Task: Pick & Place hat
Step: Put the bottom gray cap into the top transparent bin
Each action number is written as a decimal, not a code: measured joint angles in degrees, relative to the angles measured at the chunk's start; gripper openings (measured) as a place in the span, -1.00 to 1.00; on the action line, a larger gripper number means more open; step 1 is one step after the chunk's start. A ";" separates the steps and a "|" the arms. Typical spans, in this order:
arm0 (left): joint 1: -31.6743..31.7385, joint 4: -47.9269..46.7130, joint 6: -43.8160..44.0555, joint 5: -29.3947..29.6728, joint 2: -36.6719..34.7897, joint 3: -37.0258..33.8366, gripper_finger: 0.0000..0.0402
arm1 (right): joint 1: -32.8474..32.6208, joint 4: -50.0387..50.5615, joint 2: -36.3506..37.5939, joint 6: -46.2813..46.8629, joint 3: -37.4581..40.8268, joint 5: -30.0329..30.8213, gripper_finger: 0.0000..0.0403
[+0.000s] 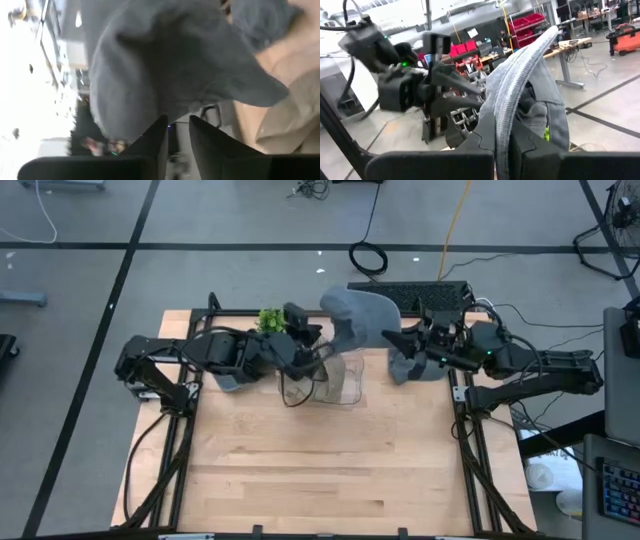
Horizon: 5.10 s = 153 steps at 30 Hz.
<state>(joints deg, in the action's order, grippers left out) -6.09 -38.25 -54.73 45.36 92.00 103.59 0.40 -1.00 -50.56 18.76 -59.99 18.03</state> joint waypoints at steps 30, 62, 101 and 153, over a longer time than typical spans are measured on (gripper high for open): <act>17.06 14.24 64.58 -53.71 -4.21 -0.08 0.42 | 0.00 -5.66 8.11 -6.05 0.00 -16.84 -1.00; 17.75 19.09 69.49 -63.13 -0.90 0.00 -0.88 | -0.01 -6.93 7.52 -4.90 -0.02 -16.72 -1.00; 37.86 22.34 84.50 -76.73 -9.48 11.68 -0.88 | -0.02 12.42 3.36 -16.90 -0.07 20.93 0.35; 49.09 -18.59 18.74 -76.36 13.68 15.02 -0.88 | -0.01 12.41 1.57 -14.95 0.00 20.95 0.37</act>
<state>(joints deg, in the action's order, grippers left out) 43.00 -56.84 -35.99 -31.01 105.68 118.61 0.39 11.41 -48.99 3.81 -59.99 38.98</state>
